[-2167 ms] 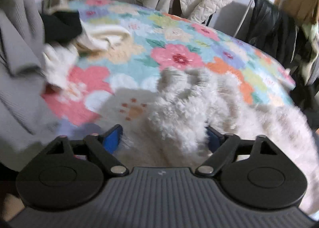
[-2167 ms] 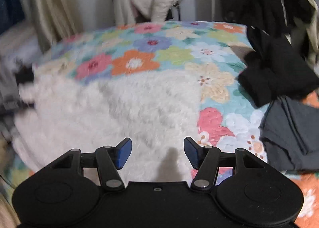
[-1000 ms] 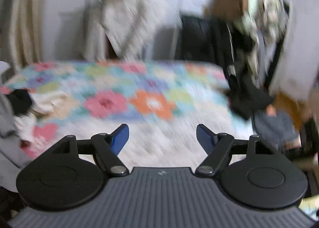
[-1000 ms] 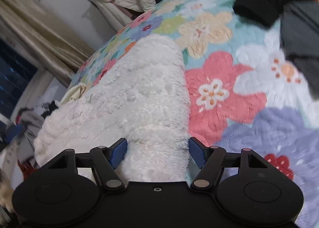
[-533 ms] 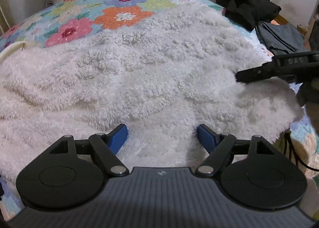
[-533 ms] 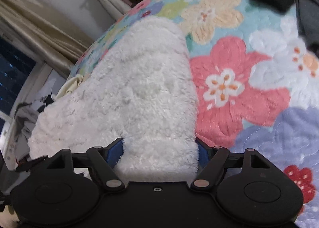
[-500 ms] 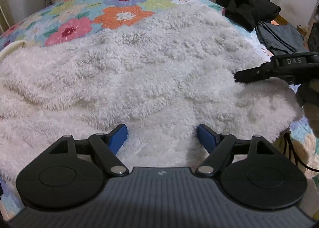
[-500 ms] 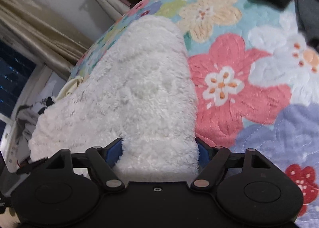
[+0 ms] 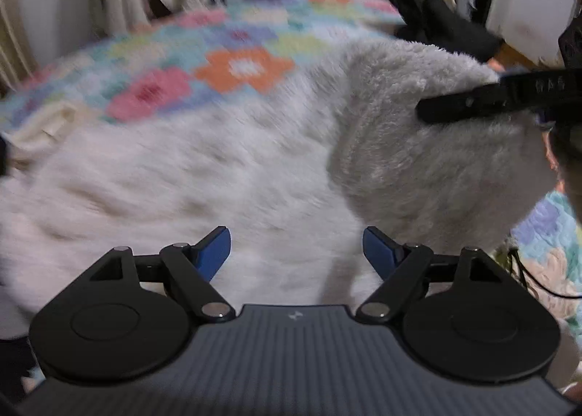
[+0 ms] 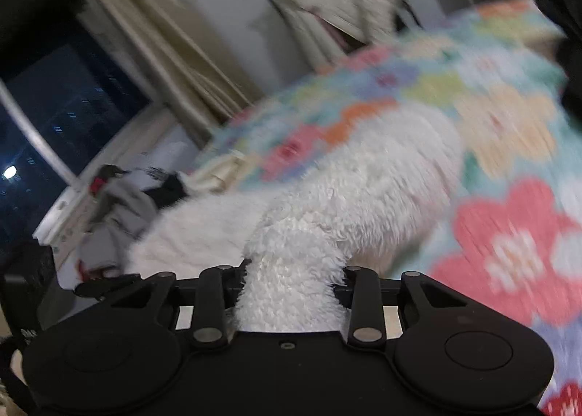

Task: Fold clothes

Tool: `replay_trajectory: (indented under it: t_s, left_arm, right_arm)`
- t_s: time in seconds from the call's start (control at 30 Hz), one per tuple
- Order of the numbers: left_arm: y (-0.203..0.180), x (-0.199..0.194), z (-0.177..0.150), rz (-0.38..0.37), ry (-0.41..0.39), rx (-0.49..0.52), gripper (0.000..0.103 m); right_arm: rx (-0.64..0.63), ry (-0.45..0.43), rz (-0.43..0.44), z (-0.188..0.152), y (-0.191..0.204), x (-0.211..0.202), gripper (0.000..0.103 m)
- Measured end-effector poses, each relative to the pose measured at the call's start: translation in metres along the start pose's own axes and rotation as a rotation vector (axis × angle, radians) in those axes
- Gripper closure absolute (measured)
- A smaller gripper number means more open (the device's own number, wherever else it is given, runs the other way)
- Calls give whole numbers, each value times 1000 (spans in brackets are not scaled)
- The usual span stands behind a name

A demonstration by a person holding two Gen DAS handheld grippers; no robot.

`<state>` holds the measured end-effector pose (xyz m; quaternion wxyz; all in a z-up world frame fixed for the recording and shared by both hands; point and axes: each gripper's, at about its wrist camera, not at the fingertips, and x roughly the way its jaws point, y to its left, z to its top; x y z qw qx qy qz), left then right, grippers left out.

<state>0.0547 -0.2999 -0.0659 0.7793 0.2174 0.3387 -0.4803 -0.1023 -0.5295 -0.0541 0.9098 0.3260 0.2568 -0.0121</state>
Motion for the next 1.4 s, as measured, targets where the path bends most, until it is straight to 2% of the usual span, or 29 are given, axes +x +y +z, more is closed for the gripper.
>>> replay_trajectory:
  t_s: [0.07, 0.2, 0.27, 0.33, 0.4, 0.43, 0.57, 0.63, 0.7, 0.8, 0.9, 0.93, 1.0, 1.07, 1.17, 1.3, 1.37, 1.4]
  left_arm:
    - [18, -17, -3, 61, -43, -19, 20]
    - [62, -25, -8, 98, -82, -144, 19]
    - [77, -14, -16, 129, -45, -192, 19]
    - [84, 4, -26, 138, 2, -189, 19]
    - [88, 24, -40, 116, 68, -200, 19]
    - [90, 24, -42, 102, 75, -208, 19]
    - [102, -2, -39, 94, -8, -267, 19]
    - [112, -9, -39, 204, -34, -302, 19]
    - [121, -13, -42, 270, -39, -321, 19]
    - [135, -21, -47, 168, -93, -418, 19]
    - [149, -30, -52, 104, -162, -494, 19]
    - [152, -34, -53, 105, -193, -502, 19]
    - [148, -49, -52, 206, -269, -439, 19]
    - [147, -62, -54, 216, -339, -409, 19]
    - [165, -70, -63, 52, -413, -555, 19]
    - [168, -44, -62, 82, -314, -584, 19]
    - [172, -40, -64, 84, -298, -602, 19]
    - [175, -38, -65, 81, -294, -614, 19]
  right_arm:
    - [-42, -19, 37, 20, 21, 0, 65]
    - [-110, 9, 81, 60, 60, 12, 65]
    - [-157, 39, 87, 75, 82, 25, 65]
    - [-202, 78, 91, 82, 105, 41, 65]
    - [-266, 125, 100, 82, 130, 62, 65]
    - [-299, 150, 114, 81, 141, 71, 65]
    - [-429, 228, 159, 64, 176, 107, 65]
    - [-468, 250, 157, 54, 182, 117, 65]
    - [-461, 257, 146, 47, 177, 119, 65]
    - [-394, 251, 138, 47, 165, 119, 65]
    - [-348, 244, 124, 51, 158, 122, 65]
    - [-335, 245, 117, 52, 157, 124, 65]
    - [-326, 256, 94, 52, 159, 130, 65]
    - [-375, 272, 80, 39, 168, 136, 65]
    - [-458, 296, 63, 19, 184, 145, 62]
    - [-618, 310, 18, -18, 206, 158, 59]
    - [-728, 294, -19, -37, 215, 163, 55]
    - [-767, 292, -20, -42, 219, 164, 48]
